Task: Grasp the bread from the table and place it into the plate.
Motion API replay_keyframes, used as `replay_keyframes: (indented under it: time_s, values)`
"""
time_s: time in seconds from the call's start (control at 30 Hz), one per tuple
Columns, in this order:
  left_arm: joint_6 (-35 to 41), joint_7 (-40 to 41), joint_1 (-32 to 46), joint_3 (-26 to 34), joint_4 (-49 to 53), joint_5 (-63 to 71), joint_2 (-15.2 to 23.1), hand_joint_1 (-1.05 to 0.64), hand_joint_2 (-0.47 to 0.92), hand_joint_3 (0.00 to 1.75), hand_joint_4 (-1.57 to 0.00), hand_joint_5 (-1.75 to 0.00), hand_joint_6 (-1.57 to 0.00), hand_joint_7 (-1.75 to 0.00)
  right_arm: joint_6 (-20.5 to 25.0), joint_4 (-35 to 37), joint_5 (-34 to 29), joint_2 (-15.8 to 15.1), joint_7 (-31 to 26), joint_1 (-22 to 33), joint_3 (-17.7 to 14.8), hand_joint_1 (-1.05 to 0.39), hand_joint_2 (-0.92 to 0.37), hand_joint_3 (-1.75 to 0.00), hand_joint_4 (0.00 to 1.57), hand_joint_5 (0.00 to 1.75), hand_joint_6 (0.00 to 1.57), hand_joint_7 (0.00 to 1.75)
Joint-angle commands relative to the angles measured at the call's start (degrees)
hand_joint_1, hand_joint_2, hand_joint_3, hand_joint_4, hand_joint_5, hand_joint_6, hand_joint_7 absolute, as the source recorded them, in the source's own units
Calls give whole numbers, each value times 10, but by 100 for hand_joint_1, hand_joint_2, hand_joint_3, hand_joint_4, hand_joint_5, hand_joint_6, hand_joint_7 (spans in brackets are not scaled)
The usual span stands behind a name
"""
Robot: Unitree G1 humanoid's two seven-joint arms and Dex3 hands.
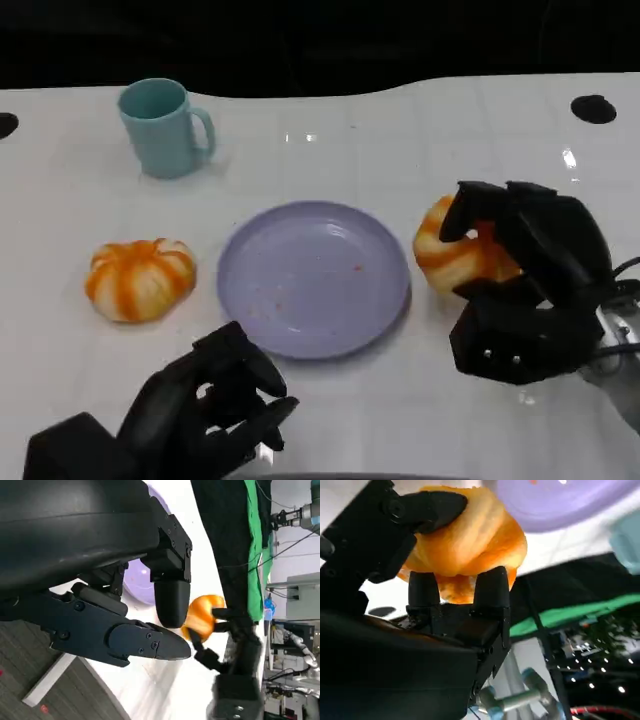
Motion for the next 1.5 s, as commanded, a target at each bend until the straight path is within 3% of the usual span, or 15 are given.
replay_keyframes:
  time_s: [0.03,0.3,0.53,0.73,0.87,0.93,0.97,1.0,1.07,1.13,1.2,1.3,1.5]
  values:
    - [4,6,5,-2,-7,6,8,-56,92,24,-63,-175,-48,-162,-9,-34,30,19,16,-16,-14,-5,-28,-142,97,175,75,175]
    - [5,6,21,-9,-14,3,5,-58,92,21,-62,-175,-50,-162,-4,-49,38,62,66,-34,3,-9,-26,-145,94,175,74,174]
    - [0,1,27,-13,-11,0,7,-57,92,21,-62,-175,-49,-159,-16,46,29,109,60,-90,22,-10,-25,-144,95,175,76,173]
    - [0,0,30,-15,-11,-5,4,-59,92,19,-62,-175,-51,-159,-29,122,30,132,50,-127,27,-11,-25,-145,95,175,76,172]
    - [5,2,33,-17,-16,-7,3,-59,92,18,-62,-175,-51,-161,-43,156,43,141,54,-139,22,-11,-25,-142,92,175,88,133]
    - [3,1,32,-17,-15,-8,2,-57,92,18,-62,-175,-50,-162,-36,157,59,143,87,-139,19,-12,-38,-117,78,172,84,86]
    - [3,1,32,-18,-15,-8,2,-57,92,18,-62,-175,-50,-162,-38,158,62,140,103,-139,20,-15,-45,-100,66,160,81,62]
    - [3,2,32,-18,-14,-7,2,-56,92,19,-62,-175,-50,-162,-42,158,62,137,116,-140,24,-20,-54,-82,49,119,73,36]
    - [3,2,31,-18,-13,-7,2,-57,92,19,-62,-175,-50,-162,-45,156,58,129,138,-140,31,-28,-66,-60,33,71,62,12]
    - [7,3,31,-19,-15,-7,2,-57,92,18,-62,-175,-49,-162,-35,147,47,118,176,-140,45,-42,-82,-35,13,45,44,4]
    - [9,4,31,-19,-17,-8,2,-57,92,18,-62,-175,-49,-162,-25,135,43,111,202,-136,52,-54,-90,-26,3,27,31,1]
    - [8,4,31,-20,-15,-10,1,-57,92,18,-62,-175,-49,-162,-16,118,47,107,219,-126,52,-65,-92,-29,0,16,22,0]
    - [5,5,31,-20,-15,-8,1,-58,92,17,-63,-175,-50,-163,-7,67,54,92,245,-102,47,-67,-92,-33,1,12,20,1]
